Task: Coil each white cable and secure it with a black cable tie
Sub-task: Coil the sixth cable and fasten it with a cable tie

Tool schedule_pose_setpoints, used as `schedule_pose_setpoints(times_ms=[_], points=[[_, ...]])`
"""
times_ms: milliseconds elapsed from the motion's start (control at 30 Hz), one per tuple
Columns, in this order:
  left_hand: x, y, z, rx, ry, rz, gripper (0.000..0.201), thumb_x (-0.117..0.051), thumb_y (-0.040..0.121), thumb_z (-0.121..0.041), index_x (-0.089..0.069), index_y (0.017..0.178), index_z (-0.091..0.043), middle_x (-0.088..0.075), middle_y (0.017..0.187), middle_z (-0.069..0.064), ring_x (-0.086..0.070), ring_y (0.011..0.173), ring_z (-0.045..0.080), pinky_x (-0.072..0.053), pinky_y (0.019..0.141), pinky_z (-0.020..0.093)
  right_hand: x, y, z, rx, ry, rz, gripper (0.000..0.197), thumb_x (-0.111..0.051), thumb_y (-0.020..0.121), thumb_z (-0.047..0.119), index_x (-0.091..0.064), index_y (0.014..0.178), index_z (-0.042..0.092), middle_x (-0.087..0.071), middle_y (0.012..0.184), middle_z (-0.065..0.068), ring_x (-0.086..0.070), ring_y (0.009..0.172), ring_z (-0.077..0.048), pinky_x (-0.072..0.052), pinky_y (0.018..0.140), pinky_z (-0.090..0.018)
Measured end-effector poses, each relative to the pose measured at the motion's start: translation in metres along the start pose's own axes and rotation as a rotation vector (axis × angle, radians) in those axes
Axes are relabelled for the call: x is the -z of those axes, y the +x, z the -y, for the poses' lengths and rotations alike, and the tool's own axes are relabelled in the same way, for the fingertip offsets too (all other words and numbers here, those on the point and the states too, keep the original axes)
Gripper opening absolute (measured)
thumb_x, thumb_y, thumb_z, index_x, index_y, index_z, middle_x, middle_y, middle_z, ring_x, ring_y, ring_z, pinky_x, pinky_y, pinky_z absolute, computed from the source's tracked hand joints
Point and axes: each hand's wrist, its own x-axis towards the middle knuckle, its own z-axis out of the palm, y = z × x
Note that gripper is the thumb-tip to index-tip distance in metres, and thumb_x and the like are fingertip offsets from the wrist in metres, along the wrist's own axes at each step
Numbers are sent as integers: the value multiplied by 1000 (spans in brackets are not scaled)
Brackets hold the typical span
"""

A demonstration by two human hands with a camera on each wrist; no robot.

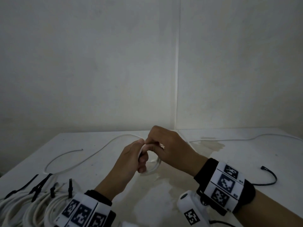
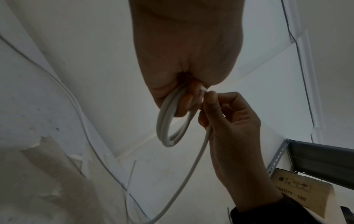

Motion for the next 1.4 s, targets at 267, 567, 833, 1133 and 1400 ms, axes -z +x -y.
schedule_pose_setpoints(times_ms=[267,567,833,1133,1400], points=[[-4,-6,-9,24,18,45,39,-30,98,-26,-40,64,-11,-32,42,-9,-25,36,6,-24,38,17,13,-1,-5,-102,19,6,31,-54,86,30,-70,89,3,-63,80,-4,-53,69,-7,-40,64,-10],[-5,-4,-9,38,-228,-62,42,-37,97,-25,-34,56,-16,-25,42,-8,-17,35,5,-19,34,13,31,4,11,-532,356,204,36,-39,99,17,-60,70,14,-57,48,16,-43,42,0,-31,49,-7],[-6,0,-11,-78,-62,94,37,-32,98,-22,-47,67,-9,-38,47,-5,-39,40,9,-49,51,22,35,-1,7,-510,220,50,30,-46,95,18,-53,68,27,-46,49,10,-38,44,-1,-31,48,-13],[-12,-5,-12,-18,-135,-5,39,-33,98,-23,-36,61,-11,-28,41,-9,-24,34,6,-33,38,18,28,-3,9,-530,239,40,32,-47,95,16,-55,66,29,-48,48,9,-40,42,-2,-31,48,-12],[-3,2,-13,12,-431,-112,40,-34,97,-24,-34,59,-14,-23,40,-9,-17,31,4,-20,33,13,31,-13,-4,-522,293,-2,23,-44,96,14,-63,86,23,-52,57,8,-43,52,-1,-35,56,-11]])
